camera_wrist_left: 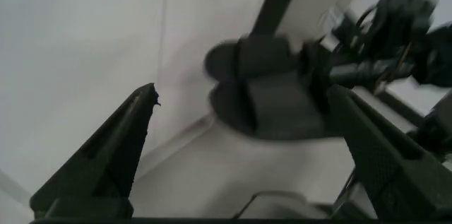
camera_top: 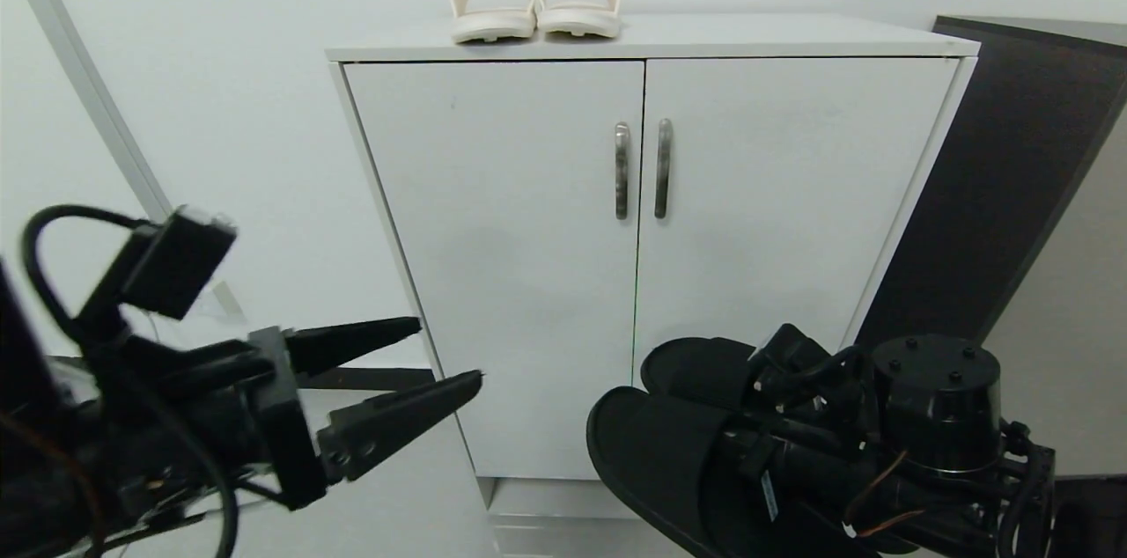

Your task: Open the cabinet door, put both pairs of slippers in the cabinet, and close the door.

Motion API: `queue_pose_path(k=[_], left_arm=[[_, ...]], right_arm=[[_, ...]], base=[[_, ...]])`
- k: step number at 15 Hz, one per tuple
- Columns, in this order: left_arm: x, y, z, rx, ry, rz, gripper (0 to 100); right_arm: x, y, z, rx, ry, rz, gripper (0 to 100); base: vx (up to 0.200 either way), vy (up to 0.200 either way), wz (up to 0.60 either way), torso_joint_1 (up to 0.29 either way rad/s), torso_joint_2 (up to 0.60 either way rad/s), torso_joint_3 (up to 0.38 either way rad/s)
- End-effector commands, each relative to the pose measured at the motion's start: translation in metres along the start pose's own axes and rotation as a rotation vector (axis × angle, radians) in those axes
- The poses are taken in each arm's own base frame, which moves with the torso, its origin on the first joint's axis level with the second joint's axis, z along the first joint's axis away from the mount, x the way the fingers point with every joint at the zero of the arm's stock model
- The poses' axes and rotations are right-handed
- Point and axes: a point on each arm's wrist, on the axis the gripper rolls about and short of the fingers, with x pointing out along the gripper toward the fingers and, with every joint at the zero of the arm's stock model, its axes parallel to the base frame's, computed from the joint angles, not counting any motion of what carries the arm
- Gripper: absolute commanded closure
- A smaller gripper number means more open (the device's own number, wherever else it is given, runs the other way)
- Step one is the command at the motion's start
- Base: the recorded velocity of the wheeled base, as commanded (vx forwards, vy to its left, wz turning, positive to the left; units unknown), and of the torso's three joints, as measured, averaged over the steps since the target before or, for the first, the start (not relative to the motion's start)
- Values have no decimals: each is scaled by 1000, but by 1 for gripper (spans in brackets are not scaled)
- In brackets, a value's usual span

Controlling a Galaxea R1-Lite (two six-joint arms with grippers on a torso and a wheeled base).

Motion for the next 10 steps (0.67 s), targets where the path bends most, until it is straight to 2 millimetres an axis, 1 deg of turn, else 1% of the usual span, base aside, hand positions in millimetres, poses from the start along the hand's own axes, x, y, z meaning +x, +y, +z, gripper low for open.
queue_pose_path(k=[1, 3, 4, 6, 8, 10], left_arm=[[62, 1, 13, -47, 0, -98, 0], [91, 0, 24, -120, -14, -152, 0], [106, -1, 27, -122, -13, -182, 0], [131, -8, 40, -118, -26, -230, 0], [149, -18, 55, -158, -5, -278, 0], [161, -18, 68, -175, -8, -335, 0]], right_arm=[[1, 0, -1, 1, 2, 0, 100], [0, 1, 0, -1, -1, 5, 100], [-1, 1, 0, -1, -1, 5, 100], [0, 1, -1, 2, 2, 3, 100], [1, 1, -2, 2, 6, 4, 100], [0, 1, -2, 2, 8, 4, 100]], base=[[0, 0, 0, 0, 0, 0], [0, 0, 0, 0, 0, 0], [0, 0, 0, 0, 0, 0], [0, 0, 0, 0, 0, 0], [0, 0, 0, 0, 0, 0], [0, 0, 0, 0, 0, 0]])
